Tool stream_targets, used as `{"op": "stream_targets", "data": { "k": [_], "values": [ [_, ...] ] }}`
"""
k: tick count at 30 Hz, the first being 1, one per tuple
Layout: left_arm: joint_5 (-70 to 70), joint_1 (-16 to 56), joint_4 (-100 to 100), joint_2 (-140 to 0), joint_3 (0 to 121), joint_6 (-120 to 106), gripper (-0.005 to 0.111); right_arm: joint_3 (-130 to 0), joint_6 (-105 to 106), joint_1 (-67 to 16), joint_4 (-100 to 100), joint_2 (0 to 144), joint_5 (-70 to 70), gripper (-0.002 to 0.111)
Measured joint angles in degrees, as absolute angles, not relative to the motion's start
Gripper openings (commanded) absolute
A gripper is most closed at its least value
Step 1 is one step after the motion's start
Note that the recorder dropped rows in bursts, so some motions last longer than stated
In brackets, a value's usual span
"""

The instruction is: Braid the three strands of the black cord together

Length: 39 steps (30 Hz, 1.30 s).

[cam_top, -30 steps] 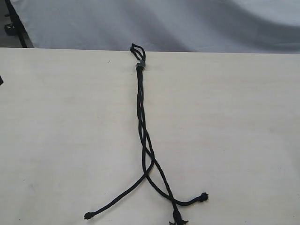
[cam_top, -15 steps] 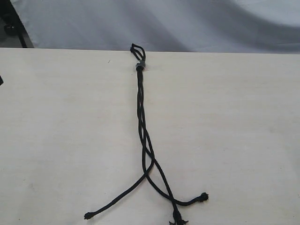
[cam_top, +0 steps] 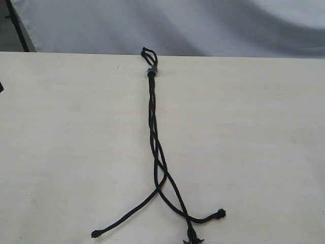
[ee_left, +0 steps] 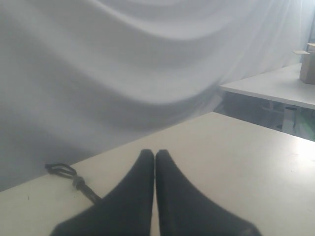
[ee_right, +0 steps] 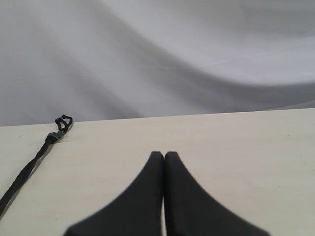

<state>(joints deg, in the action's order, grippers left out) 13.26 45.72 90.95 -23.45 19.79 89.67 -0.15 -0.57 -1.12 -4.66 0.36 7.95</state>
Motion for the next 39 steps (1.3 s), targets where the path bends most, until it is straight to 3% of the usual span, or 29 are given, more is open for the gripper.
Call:
{"op": "stream_targets", "data": {
  "k": [16, 29, 34, 39],
  "values": [
    [12.47, 44.35, 90.95, -22.2, 19.52, 89.01, 0.002, -0.15, -0.67, -1.12, -4.66, 0.36, 7.95, 0.0],
    [5.26, 6.08, 90.95, -13.51, 12.1, 88.85, 0.002, -0.15, -0.67, -1.12, -4.66, 0.36, 7.95, 0.0],
    [0.0, -2.22, 90.95, -13.49, 12.1, 88.85, 0.002, -0.15, -0.67, -1.12, -4.66, 0.36, 7.95, 0.0],
    [-6.51, -2.85, 89.9, -11.53, 12.1, 88.15, 0.002, -0.15, -0.67, -1.12, -4.66, 0.36, 7.95, 0.0]
  ]
}}
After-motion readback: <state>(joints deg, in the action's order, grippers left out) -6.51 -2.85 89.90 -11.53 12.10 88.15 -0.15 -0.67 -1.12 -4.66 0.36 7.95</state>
